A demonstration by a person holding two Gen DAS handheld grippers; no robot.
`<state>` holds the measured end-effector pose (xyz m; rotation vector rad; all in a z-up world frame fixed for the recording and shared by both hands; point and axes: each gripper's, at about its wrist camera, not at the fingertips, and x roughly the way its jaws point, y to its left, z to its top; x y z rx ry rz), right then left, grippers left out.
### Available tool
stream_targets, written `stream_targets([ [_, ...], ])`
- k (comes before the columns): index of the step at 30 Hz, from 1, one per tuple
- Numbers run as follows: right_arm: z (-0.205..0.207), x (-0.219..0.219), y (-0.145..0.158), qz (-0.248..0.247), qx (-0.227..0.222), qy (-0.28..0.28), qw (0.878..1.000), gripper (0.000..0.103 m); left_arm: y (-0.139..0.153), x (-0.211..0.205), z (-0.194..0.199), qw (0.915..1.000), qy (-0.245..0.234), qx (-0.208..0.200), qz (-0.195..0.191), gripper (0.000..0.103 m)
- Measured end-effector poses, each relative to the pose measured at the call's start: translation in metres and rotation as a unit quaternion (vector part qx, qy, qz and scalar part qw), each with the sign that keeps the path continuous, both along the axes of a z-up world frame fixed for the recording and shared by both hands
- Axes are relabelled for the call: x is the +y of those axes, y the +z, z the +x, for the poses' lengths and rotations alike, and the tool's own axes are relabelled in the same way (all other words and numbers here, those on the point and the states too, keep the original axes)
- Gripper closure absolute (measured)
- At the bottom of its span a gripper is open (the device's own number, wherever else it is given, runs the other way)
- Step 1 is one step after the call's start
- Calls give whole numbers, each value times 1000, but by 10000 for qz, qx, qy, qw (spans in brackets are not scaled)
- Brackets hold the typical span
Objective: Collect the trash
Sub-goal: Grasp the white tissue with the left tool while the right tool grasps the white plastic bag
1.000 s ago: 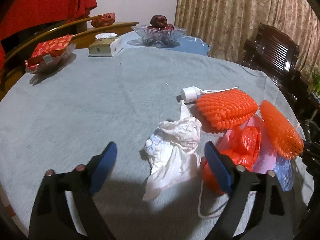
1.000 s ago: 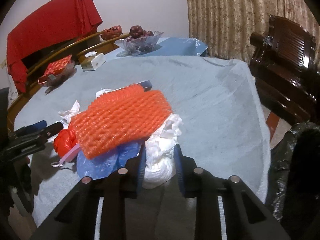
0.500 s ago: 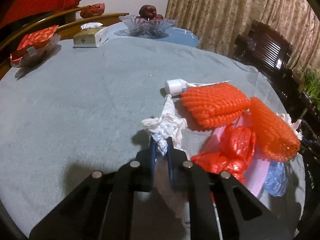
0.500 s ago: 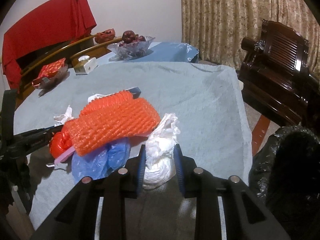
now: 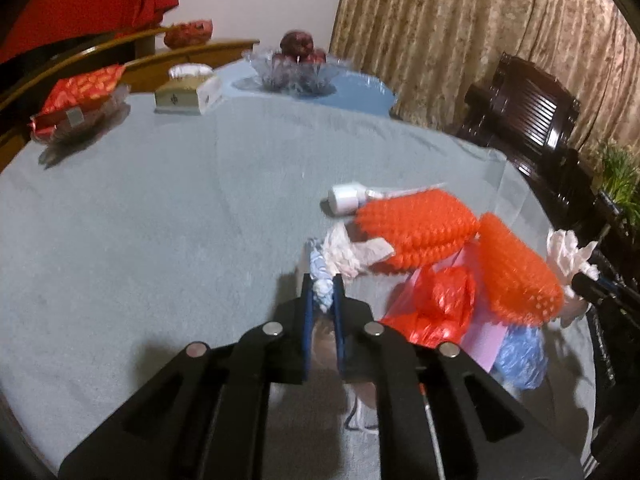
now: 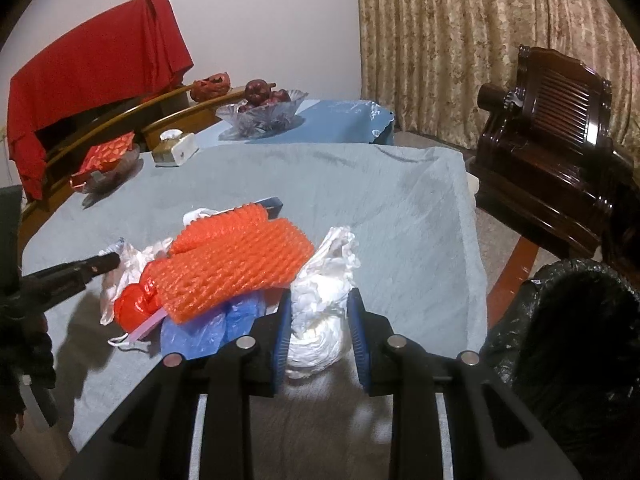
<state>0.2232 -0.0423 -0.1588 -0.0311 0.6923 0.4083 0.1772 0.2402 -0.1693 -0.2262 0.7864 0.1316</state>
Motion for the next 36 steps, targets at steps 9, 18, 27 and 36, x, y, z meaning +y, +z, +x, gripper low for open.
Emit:
stream_targets([
  [9,9,4,-17,-34,183,11,9998,75,-27,6,12,9991,179,383,103,40],
  [18,15,10,-29,-80,259,26,9996,75,-34,11,20,9979,350,533,101,59],
  [27,12,6,-25,-80,188,3,9998,75,-23,27,8,9980,480,359,-177,94],
  [36,1,1,-2,1,-37,-11,10000,75,21,15,-7,9994,314,-100,-52,94],
])
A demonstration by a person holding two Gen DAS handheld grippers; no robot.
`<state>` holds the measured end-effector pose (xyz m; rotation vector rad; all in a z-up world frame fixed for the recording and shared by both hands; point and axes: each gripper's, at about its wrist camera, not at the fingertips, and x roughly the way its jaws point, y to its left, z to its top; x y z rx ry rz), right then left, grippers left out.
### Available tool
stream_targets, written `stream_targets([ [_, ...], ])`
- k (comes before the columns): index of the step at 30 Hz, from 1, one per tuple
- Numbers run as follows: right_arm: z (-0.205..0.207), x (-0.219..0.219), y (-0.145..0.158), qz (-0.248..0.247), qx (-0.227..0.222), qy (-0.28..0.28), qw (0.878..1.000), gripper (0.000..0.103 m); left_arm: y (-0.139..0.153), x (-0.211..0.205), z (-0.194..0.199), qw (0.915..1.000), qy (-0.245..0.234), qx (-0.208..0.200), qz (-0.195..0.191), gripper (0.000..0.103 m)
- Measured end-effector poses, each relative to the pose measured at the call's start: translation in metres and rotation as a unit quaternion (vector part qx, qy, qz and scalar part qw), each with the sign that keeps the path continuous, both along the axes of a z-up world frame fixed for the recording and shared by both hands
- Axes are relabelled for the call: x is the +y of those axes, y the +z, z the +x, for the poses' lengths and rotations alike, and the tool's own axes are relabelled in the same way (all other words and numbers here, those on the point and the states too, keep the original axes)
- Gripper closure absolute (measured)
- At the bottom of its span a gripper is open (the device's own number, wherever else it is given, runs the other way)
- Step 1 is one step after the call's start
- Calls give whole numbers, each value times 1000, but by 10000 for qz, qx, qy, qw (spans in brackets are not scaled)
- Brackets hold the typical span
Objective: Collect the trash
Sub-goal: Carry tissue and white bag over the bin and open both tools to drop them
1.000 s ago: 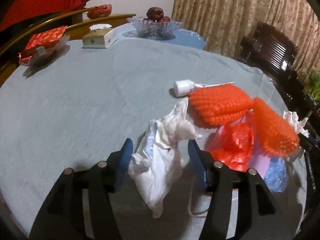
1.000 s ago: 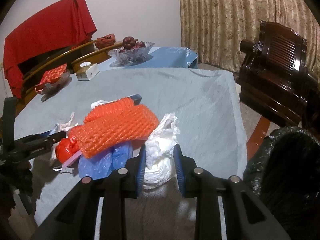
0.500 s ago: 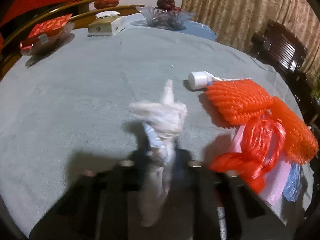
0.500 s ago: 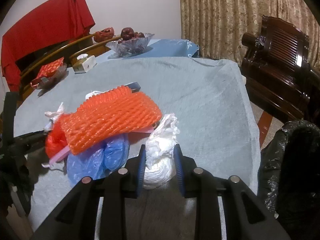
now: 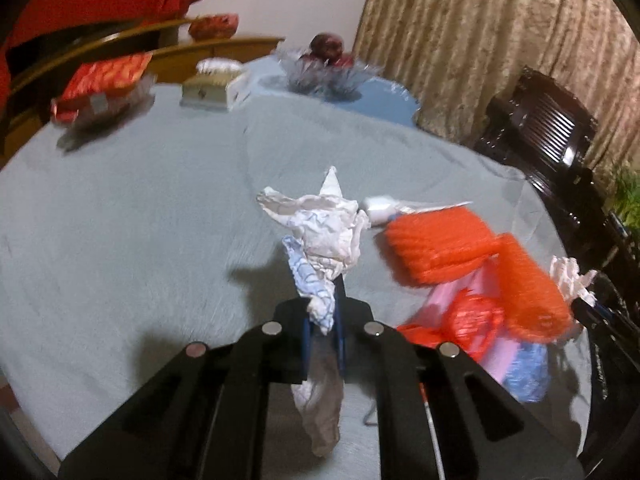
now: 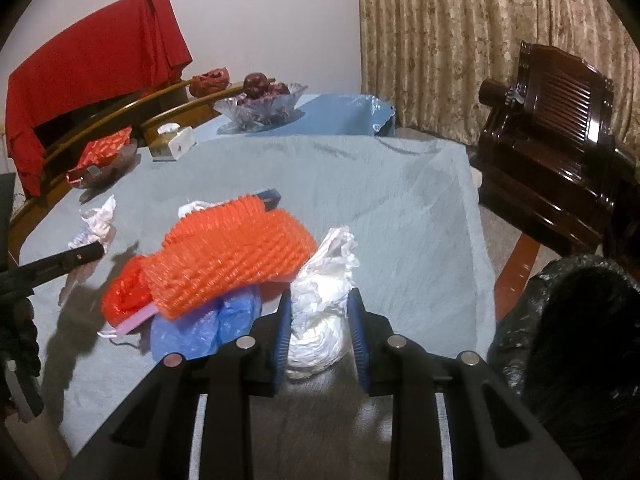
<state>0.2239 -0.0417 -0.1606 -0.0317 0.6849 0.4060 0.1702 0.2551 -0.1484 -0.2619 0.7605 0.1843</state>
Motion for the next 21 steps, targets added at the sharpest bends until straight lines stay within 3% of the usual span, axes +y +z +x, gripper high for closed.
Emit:
stream_targets([
  [6,-9,-5,19,46,-167,12,9998,75,25,-27,-7,9992,-241,-243,203,94],
  [21,-34,-47,65,224,-541,-182,9981,75,64,-109,-11,9933,-949,-632,209,94],
])
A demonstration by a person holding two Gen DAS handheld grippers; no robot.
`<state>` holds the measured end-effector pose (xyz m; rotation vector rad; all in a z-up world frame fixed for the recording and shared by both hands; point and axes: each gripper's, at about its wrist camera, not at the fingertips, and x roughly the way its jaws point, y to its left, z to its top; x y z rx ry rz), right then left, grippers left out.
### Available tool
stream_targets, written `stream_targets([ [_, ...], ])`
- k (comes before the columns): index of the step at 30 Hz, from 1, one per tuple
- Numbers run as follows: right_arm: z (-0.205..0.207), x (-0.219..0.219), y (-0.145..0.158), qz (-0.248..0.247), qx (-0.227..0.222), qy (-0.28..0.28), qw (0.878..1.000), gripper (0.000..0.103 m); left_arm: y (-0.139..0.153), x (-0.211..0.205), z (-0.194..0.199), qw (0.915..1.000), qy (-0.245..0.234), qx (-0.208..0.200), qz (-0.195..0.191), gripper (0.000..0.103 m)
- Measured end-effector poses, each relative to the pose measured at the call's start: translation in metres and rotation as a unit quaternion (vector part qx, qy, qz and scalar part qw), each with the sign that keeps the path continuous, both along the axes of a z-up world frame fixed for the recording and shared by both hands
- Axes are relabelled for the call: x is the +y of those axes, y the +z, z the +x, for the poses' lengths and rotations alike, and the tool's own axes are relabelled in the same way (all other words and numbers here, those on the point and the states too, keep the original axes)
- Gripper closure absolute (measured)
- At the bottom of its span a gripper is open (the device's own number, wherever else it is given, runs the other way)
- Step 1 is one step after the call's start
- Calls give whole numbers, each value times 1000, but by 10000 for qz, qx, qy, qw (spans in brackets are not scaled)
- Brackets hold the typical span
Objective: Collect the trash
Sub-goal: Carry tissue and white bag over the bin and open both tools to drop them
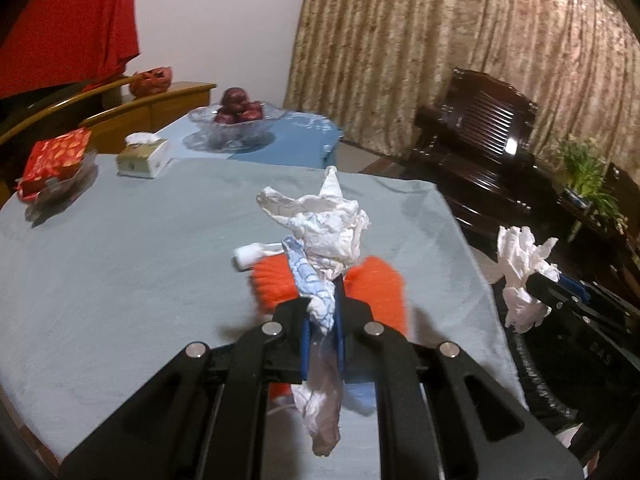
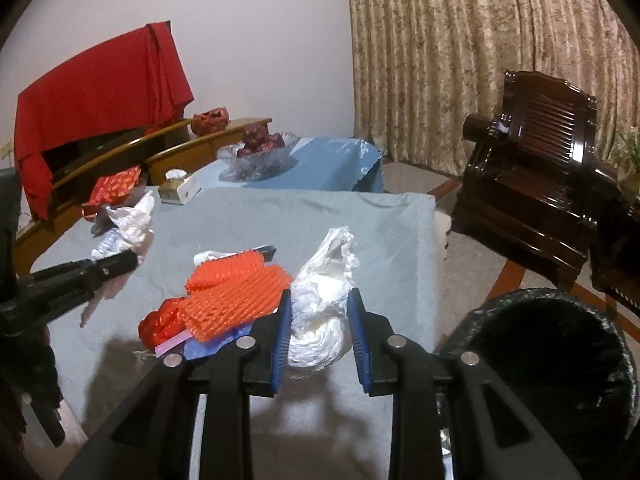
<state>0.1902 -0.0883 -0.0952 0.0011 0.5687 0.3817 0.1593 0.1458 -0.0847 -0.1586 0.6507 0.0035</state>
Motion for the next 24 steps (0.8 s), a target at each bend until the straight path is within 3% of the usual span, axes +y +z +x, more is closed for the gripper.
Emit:
stream_targets([
  [12,-21,-83,12,41,-72,-671,9977,75,10,-90,9,9958,-907,-55,-98,94],
  [24,-41,-172,2,-121,12,-1596,9871,75,2,-195,21,9800,-1971,-27,-263,94],
])
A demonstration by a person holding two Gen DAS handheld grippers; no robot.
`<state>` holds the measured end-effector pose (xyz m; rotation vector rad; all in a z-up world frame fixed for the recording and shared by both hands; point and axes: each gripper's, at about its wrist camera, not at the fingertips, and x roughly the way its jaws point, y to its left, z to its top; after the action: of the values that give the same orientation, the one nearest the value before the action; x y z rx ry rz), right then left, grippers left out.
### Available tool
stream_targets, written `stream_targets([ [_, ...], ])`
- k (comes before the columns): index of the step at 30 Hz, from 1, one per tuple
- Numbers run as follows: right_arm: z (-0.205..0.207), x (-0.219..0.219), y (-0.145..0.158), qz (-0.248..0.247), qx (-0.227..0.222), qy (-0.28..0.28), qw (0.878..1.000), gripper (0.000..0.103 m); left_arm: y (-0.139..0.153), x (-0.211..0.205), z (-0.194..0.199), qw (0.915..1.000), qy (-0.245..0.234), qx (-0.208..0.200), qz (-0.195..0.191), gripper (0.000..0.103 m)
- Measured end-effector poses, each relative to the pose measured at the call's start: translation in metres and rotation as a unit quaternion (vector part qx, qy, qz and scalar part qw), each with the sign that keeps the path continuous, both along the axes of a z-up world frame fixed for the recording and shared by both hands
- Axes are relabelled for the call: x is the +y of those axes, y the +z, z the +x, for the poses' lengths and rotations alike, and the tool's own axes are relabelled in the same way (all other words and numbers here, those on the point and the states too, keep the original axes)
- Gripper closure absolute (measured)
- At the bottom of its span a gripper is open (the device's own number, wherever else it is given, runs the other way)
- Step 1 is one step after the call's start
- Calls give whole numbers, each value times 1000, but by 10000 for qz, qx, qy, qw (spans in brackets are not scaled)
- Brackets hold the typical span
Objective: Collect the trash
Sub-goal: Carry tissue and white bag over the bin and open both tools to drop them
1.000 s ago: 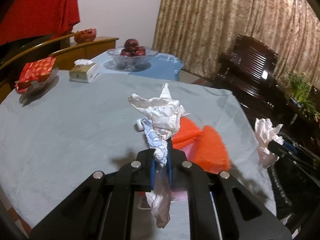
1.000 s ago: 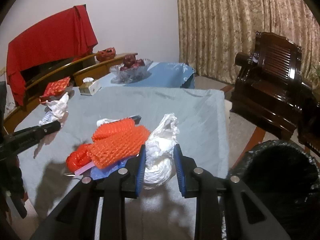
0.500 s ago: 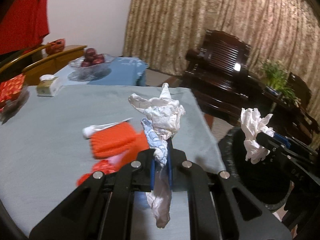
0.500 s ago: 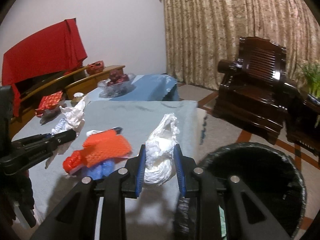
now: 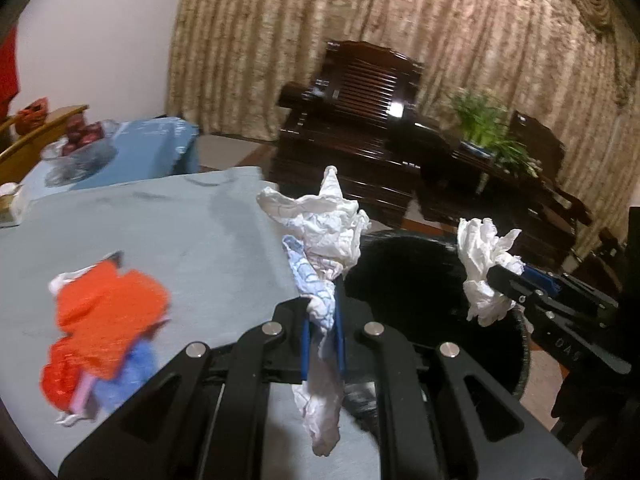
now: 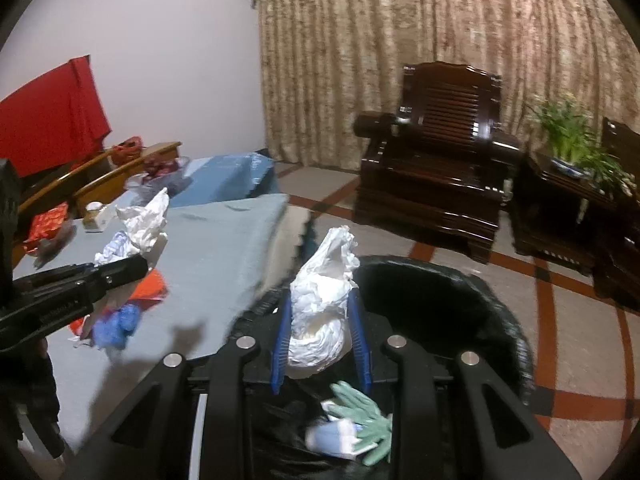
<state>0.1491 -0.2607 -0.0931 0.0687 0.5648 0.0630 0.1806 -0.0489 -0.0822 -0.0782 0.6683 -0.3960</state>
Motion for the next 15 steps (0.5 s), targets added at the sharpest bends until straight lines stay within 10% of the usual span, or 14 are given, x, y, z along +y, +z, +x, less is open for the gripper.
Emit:
stream_targets([
  [15,-12,-66,-30,44,323,-807,9962,69,-42,-103,24,9932,-1062,484,15,90],
])
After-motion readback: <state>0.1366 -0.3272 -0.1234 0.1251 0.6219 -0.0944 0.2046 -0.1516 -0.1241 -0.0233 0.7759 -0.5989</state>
